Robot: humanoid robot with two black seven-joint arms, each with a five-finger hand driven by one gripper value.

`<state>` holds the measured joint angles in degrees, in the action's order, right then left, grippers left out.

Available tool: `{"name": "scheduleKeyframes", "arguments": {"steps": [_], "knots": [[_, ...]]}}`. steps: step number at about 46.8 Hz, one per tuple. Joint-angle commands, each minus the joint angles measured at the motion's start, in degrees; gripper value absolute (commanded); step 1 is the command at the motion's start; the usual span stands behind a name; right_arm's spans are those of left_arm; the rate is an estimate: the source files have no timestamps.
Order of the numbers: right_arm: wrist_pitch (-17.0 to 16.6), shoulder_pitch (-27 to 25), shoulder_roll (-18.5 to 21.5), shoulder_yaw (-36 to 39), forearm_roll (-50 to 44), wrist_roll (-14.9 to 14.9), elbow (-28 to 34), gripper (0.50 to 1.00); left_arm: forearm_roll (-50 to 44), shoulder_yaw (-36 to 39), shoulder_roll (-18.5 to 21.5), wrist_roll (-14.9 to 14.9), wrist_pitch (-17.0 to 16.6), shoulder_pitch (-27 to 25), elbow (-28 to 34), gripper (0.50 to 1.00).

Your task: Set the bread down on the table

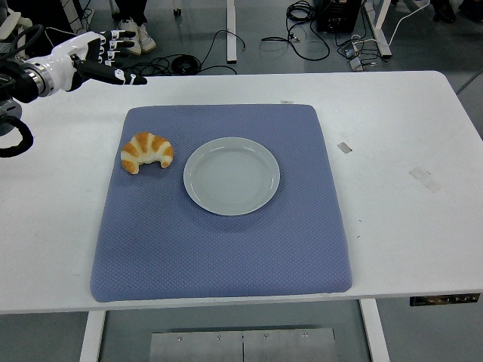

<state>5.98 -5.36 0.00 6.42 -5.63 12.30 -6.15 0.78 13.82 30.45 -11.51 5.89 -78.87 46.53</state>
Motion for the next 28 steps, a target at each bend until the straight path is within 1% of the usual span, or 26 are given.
{"name": "scheduleKeyframes", "arguments": {"steps": [1, 4, 7, 12, 15, 24, 28], "knots": [[-0.01, 0.00, 0.00, -0.01, 0.01, 0.00, 0.00, 1.000, -0.51, -1.33, 0.84, -0.01, -0.01, 0.03, -0.30, 0.969], [-0.01, 0.00, 0.00, -0.01, 0.01, 0.00, 0.00, 1.000, -0.69, -3.00, 1.98, -0.01, 0.08, 0.39, -1.44, 0.969], [-0.01, 0.00, 0.00, -0.01, 0.01, 0.00, 0.00, 1.000, -0.69, -5.81, 1.90, -0.01, 0.08, 1.09, -2.85, 0.969], [-0.01, 0.00, 0.00, 0.08, 0.01, 0.00, 0.00, 1.000, -0.60, -11.96, 1.72, 0.17, 0.08, 4.60, -5.04, 0.969], [-0.01, 0.00, 0.00, -0.01, -0.08, 0.00, 0.00, 1.000, -0.43, -14.43, 1.72, 0.52, 0.61, 5.92, -6.45, 0.969], [-0.01, 0.00, 0.00, -0.01, 0.01, 0.00, 0.00, 1.000, 0.10, -14.52, 0.05, 1.66, 1.23, 6.27, -9.09, 0.969], [-0.01, 0.00, 0.00, -0.01, 0.01, 0.00, 0.00, 1.000, 0.19, -14.52, -0.12, 1.75, 1.23, 6.63, -9.27, 0.969]]}}
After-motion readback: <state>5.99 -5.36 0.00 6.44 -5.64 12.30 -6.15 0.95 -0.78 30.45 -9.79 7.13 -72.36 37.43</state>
